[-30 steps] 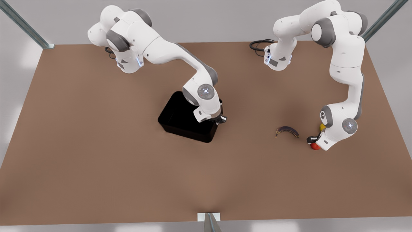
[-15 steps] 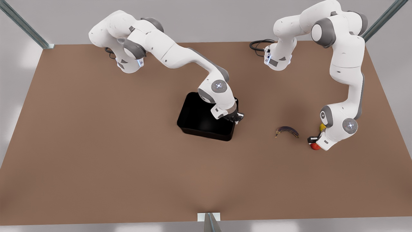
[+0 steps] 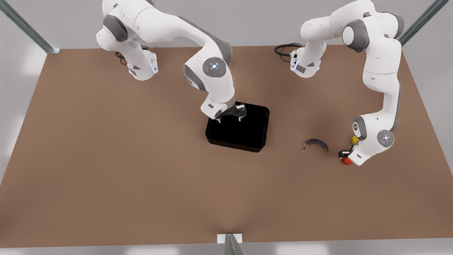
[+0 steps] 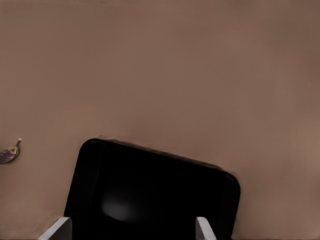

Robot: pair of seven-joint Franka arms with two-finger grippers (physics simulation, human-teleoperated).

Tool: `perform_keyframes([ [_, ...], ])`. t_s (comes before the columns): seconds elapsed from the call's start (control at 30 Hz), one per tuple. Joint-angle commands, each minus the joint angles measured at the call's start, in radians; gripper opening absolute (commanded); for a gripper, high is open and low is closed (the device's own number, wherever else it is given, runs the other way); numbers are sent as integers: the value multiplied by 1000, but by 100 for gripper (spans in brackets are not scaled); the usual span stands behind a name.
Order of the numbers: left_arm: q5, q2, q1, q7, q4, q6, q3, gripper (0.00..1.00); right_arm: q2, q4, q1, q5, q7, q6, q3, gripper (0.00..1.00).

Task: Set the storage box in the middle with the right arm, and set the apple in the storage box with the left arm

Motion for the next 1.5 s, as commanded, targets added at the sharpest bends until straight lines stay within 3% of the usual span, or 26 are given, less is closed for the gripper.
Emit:
perform_keyframes([
  [0.0, -6, 0, -2, 0, 1, 0, 0, 100, -52, -32, -33, -1, -82, -39, 0, 100],
  [0.07, -9, 3, -2, -2, 8, -2, -1, 100, -204, -68, -229, -17, -236, -205, 0, 100],
  [0.17, -12, 17, -2, -3, 54, -12, 0, 99, -327, -123, -492, -26, -365, -215, 48, 100],
  [0.23, -25, 32, -3, -3, 76, -14, 0, 99, -350, -125, -575, -63, -421, -232, 68, 100],
  [0.37, -58, 45, -20, -3, 76, -11, 0, 98, -320, -102, -553, -133, -420, -301, 78, 100],
  [0.43, -57, 41, -22, 0, 66, -14, 2, 90, -309, -100, -560, -136, -429, -289, 83, 100],
  [0.63, -46, 40, -11, 40, 62, -15, 2, 83, -312, -65, -566, -115, -417, -297, 80, 100],
  [0.8, -46, 37, -11, 40, 59, -21, 2, 67, -309, -65, -592, -87, -423, -297, 72, 100],
  [1.27, -49, 22, -13, 38, 56, -46, 2, 69, -306, -62, -625, -67, -428, -298, 71, 100],
  [1.47, -57, -100, -33, 21, 7, -118, 0, 69, -304, -62, -630, -63, -428, -298, 72, 100],
])
